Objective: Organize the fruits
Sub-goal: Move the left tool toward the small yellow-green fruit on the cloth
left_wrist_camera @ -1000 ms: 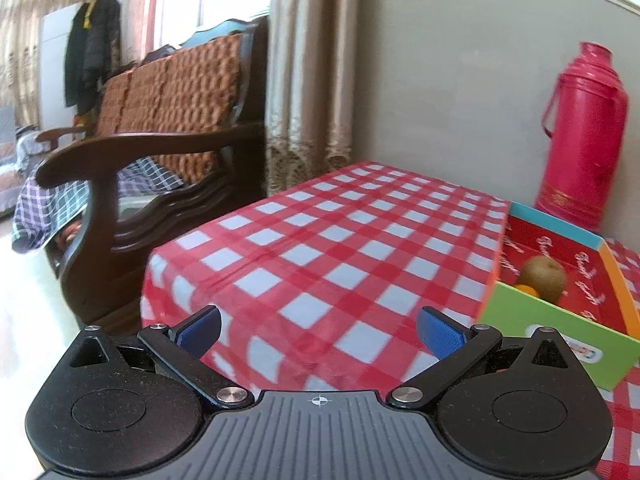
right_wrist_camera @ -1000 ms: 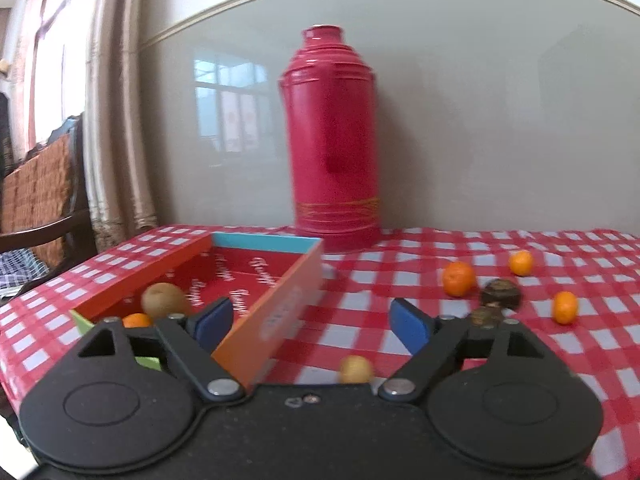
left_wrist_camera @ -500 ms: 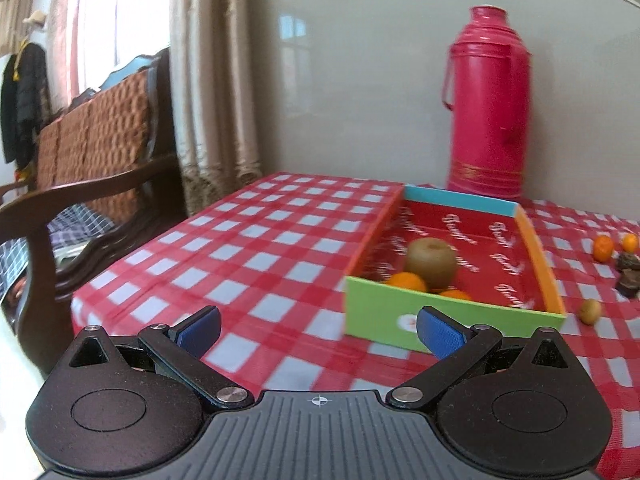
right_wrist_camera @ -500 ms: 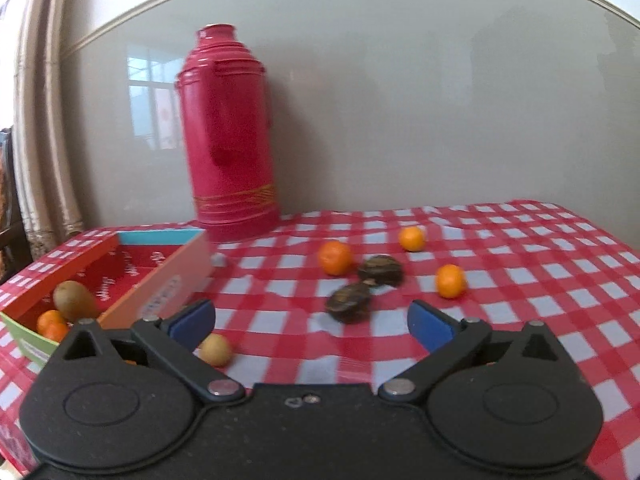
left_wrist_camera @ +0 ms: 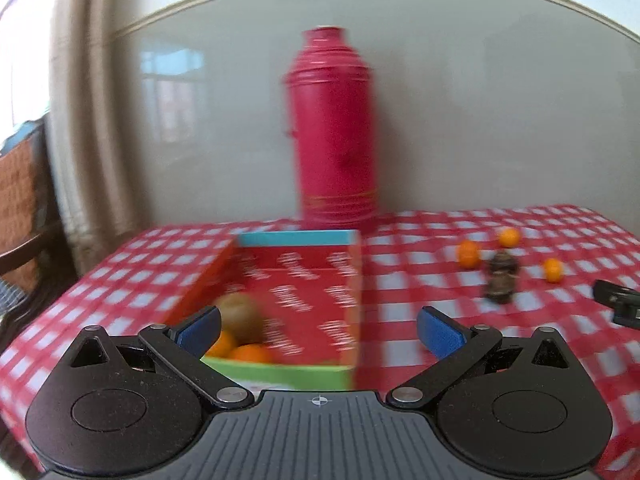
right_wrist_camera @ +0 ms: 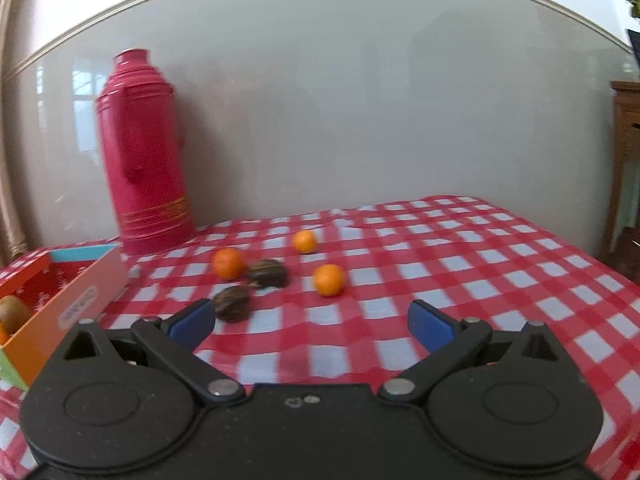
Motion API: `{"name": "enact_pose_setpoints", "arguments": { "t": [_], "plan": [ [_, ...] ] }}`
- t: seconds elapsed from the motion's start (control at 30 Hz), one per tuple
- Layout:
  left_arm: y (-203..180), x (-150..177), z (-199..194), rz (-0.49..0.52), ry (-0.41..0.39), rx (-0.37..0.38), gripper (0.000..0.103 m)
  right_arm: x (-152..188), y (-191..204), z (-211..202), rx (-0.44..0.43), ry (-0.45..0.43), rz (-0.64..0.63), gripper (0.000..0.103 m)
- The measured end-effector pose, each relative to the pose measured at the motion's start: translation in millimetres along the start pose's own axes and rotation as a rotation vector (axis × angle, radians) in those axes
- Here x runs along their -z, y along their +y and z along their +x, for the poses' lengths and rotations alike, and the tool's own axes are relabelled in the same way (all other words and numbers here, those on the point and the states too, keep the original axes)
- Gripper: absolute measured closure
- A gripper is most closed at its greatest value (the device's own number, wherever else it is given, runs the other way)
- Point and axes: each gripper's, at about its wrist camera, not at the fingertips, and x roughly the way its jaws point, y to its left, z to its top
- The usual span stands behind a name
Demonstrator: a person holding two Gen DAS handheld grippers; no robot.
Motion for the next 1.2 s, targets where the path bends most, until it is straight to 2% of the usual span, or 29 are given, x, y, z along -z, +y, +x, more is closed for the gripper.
{"name": "enact_pose_setpoints", "arguments": {
  "t": [0.17,0.33,0.37,0.47,0.57,0.63,0.7,0.9,1.07,1.17,1.2],
  "plan": [
    [-42,0,19,0.067,0.029,0.062,0.000,2,-18,-7,0.101,-0.029,0.003,0.006],
    [-67,6,46,0.117,0.059,0.077,0.001,2,-37,-15,0.122,-0.047,0.031,0.006],
    [-71,7,50,0.121,0.065,0.084,0.003,3,-40,-16,0.123,-0.048,0.035,0.006],
    [-78,9,63,0.136,0.093,0.104,0.018,2,-46,-18,0.125,-0.053,0.046,0.006],
    [-80,10,78,0.117,0.119,0.106,0.022,2,-51,-20,0.128,-0.061,0.064,0.006],
    [-78,11,85,0.100,0.133,0.110,0.030,0,-53,-20,0.123,-0.066,0.083,0.006],
    [-77,11,93,0.085,0.156,0.128,0.043,-1,-54,-19,0.111,-0.069,0.099,0.006],
    [-80,11,104,0.082,0.182,0.150,0.043,-3,-52,-17,0.095,-0.076,0.109,0.006],
    [-85,15,106,0.091,0.195,0.175,0.044,-4,-54,-19,0.152,-0.097,0.112,0.006],
    [-88,16,108,0.102,0.212,0.194,0.061,-3,-57,-19,0.166,-0.095,0.127,0.006],
    [-88,16,109,0.099,0.212,0.198,0.063,-3,-57,-19,0.160,-0.095,0.134,0.006]
  ]
}}
